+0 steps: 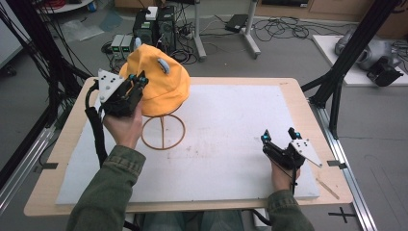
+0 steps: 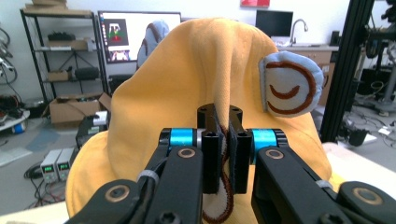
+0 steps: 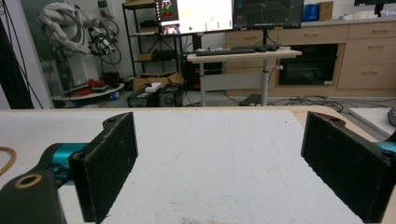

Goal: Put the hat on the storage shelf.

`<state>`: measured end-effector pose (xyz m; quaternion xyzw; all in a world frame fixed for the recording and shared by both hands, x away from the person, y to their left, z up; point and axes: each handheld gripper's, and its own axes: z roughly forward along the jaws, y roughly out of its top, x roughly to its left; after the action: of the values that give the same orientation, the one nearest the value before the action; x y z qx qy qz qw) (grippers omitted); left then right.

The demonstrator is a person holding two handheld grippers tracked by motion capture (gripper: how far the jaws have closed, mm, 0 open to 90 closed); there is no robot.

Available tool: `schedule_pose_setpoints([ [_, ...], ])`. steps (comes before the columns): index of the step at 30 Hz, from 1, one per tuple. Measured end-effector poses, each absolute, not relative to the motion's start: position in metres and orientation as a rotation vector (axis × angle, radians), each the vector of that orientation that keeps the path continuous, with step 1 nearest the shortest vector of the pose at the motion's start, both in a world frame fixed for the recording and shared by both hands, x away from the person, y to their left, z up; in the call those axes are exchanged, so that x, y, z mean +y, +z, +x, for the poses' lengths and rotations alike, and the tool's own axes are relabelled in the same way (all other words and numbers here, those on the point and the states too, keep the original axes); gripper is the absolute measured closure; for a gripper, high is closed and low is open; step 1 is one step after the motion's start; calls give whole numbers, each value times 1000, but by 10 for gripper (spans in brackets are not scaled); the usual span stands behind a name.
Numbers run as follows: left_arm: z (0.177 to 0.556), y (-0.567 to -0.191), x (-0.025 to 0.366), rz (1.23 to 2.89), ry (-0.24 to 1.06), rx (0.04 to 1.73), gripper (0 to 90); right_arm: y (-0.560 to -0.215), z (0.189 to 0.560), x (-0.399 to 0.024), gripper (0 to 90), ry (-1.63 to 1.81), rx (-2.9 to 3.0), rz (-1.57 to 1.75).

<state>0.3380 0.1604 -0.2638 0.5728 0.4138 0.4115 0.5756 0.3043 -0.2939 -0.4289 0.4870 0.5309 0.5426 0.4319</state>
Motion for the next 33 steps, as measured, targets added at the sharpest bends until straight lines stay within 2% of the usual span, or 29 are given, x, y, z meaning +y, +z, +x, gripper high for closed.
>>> schedule_pose_setpoints([
  [13,330,-271,158,1360,961,971,845,-429,305,-291,105,1352,1334,1214],
  [15,331,-271,159,1348,972,981,767,-429,306,-291,105,1353,1336,1214],
  [17,332,-271,161,1314,984,1004,550,-429,305,-291,105,1349,1333,1212],
  [18,333,-271,163,1306,987,1009,474,-428,305,-292,105,1346,1327,1205],
  [20,332,-270,165,1307,1012,1012,388,-428,305,-292,105,1347,1327,1208],
  [33,318,-261,191,1303,1063,1007,202,-428,305,-289,105,1351,1331,1208],
])
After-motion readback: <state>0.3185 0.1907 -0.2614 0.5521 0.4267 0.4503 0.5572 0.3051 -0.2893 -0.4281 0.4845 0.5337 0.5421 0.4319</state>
